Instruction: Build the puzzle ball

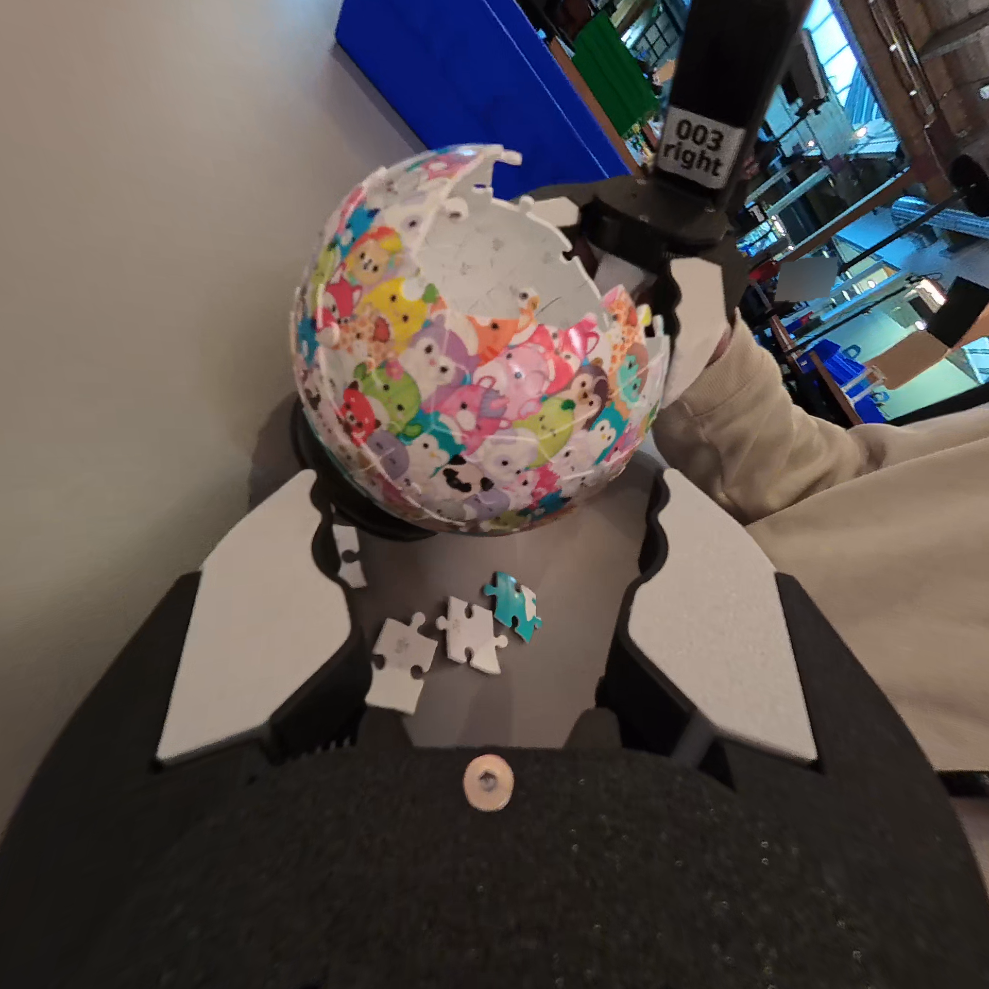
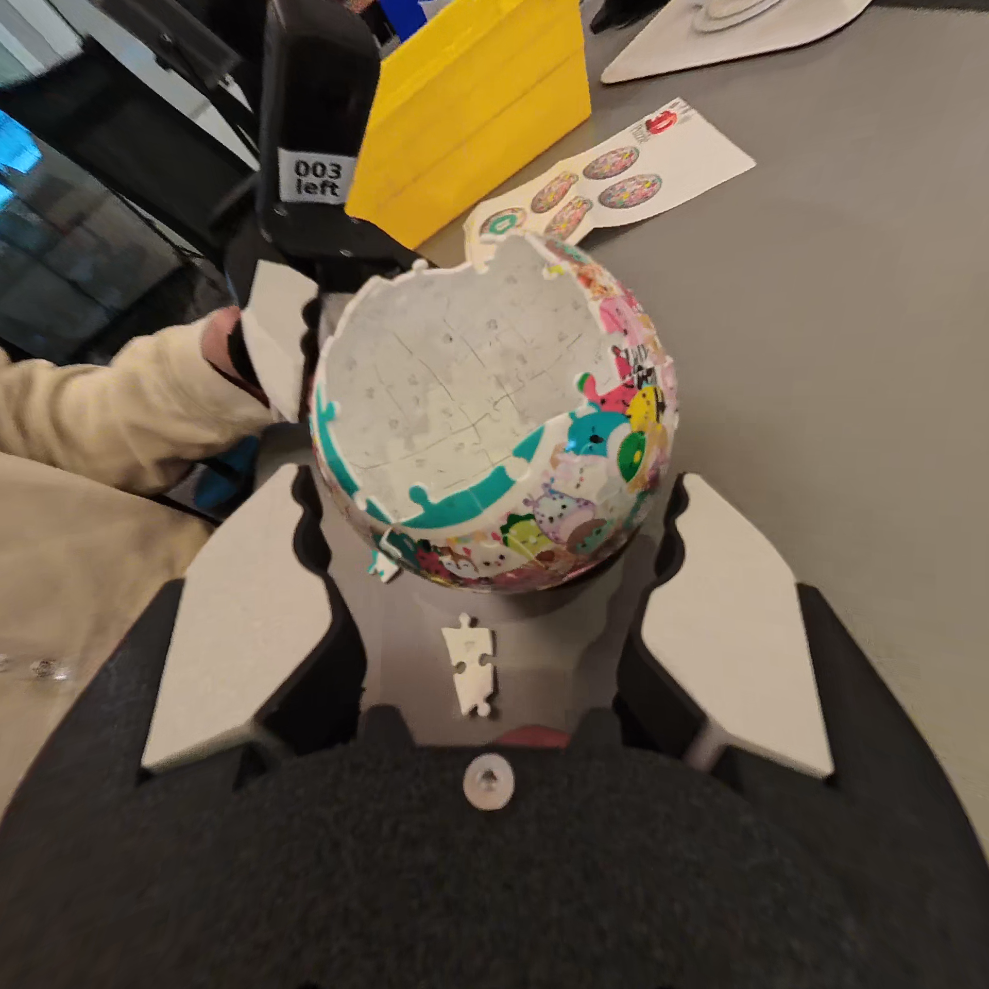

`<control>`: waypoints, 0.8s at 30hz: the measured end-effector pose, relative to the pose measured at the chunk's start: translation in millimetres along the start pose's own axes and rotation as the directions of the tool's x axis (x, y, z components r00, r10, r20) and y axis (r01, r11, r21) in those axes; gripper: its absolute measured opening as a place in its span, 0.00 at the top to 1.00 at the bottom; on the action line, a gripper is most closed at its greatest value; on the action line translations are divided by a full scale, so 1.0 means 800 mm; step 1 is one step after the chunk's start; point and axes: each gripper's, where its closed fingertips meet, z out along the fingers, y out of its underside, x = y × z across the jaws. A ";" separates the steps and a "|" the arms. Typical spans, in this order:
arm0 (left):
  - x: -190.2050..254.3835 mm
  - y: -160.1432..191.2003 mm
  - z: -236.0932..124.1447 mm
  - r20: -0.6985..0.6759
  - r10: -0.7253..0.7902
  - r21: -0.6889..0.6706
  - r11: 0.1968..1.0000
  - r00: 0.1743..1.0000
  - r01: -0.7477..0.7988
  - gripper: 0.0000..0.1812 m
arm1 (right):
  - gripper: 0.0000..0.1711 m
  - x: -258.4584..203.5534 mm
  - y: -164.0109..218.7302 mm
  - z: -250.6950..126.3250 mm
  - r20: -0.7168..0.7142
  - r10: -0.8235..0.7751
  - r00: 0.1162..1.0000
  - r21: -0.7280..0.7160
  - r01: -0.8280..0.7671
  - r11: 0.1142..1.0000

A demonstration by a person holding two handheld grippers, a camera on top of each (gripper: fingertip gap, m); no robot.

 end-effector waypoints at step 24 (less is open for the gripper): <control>0.022 0.029 -0.094 0.246 0.259 0.043 0.960 0.934 -0.278 0.63 | 0.59 0.022 0.098 -0.117 -0.363 -0.390 0.846 -0.319 0.280 0.905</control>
